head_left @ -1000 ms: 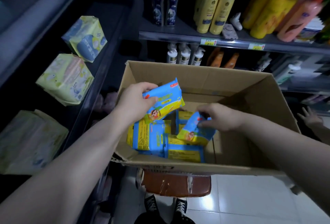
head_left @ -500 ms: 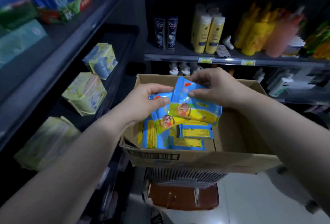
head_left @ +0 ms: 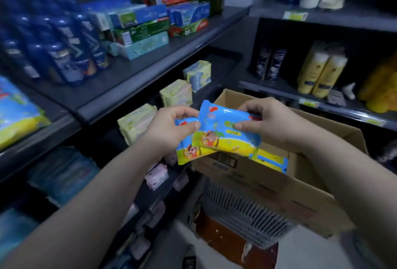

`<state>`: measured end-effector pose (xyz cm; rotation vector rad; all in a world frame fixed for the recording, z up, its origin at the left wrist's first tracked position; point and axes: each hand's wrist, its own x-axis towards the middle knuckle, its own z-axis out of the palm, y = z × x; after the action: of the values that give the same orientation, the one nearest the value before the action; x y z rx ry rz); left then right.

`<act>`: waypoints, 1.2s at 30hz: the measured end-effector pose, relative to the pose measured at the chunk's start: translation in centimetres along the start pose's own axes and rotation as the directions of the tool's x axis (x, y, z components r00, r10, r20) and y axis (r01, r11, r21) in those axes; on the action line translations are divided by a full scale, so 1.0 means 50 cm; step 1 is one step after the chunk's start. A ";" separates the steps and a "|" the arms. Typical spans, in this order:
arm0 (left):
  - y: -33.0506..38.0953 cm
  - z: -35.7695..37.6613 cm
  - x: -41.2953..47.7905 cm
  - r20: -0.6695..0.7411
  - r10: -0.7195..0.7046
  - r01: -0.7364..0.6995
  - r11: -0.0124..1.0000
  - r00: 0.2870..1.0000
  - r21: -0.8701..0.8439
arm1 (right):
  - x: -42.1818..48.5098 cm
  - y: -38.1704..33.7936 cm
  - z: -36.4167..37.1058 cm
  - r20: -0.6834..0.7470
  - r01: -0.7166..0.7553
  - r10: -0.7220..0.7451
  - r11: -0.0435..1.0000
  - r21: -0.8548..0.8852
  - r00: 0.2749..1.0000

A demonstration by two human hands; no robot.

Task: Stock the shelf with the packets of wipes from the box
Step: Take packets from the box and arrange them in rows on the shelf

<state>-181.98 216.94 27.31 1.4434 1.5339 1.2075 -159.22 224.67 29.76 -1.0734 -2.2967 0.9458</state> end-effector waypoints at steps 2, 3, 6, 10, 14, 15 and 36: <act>0.001 -0.032 -0.059 -0.044 -0.020 0.020 1.000 0.999 -0.001 | -0.001 -0.021 0.028 0.071 0.052 -0.053 0.999 0.009 0.996; 0.000 -0.052 -0.089 -0.077 -0.014 0.015 1.000 0.997 0.003 | 0.002 -0.035 0.044 0.092 0.086 -0.087 0.996 0.018 0.992; 0.008 -0.126 -0.179 -0.261 -0.037 0.050 0.998 0.965 0.044 | 0.019 -0.088 0.096 0.136 0.179 -0.185 0.982 0.053 0.973; 0.019 -0.233 -0.305 -0.457 -0.114 0.161 0.985 0.882 0.065 | 0.042 -0.177 0.167 0.195 0.294 -0.310 0.950 0.109 0.931; 0.034 -0.316 -0.422 -0.561 -0.135 0.225 0.970 0.817 0.094 | 0.049 -0.282 0.236 0.248 0.407 -0.430 0.903 0.140 0.868; 0.038 -0.334 -0.448 -0.584 -0.130 0.233 0.967 0.802 0.105 | 0.049 -0.305 0.254 0.256 0.424 -0.448 0.894 0.145 0.857; 0.017 -0.867 -0.991 -0.875 -0.073 0.434 0.886 0.479 0.163 | 0.045 -0.867 0.735 0.315 0.713 -0.726 0.678 0.178 0.612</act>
<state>-215.42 161.03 36.83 0.6903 2.6797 1.6019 -204.87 191.57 37.00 0.1424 -2.6274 0.8590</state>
